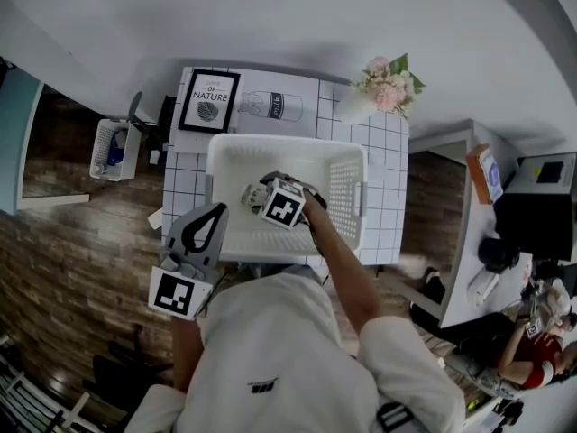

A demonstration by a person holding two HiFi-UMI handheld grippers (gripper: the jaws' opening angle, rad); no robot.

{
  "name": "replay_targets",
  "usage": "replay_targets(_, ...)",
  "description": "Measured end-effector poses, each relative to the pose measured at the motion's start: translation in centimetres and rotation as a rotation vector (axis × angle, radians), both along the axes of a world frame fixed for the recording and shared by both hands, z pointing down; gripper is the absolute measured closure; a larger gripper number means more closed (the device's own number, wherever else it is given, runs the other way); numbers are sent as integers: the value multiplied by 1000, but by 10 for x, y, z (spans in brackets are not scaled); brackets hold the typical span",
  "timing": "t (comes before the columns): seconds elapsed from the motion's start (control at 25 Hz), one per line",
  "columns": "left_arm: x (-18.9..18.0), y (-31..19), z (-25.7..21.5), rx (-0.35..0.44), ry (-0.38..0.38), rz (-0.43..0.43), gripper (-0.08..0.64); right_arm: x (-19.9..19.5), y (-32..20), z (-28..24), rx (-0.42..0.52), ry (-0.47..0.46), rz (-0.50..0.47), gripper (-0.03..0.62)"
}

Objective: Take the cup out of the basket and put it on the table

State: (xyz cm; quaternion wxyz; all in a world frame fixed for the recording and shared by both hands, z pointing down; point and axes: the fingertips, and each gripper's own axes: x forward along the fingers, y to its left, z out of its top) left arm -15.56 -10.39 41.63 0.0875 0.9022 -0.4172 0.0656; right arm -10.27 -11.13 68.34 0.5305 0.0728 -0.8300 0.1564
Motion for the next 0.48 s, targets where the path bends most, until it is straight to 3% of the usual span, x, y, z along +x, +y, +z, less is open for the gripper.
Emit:
replay_targets(0.2, 2, 1, 2, -9, -6, -2, 554, -1, 0, 19, -36, 24, 3, 314)
replay_targets(0.48, 6, 2, 4, -7, -17, 3, 554, -5, 21, 28, -159, 13, 13, 313)
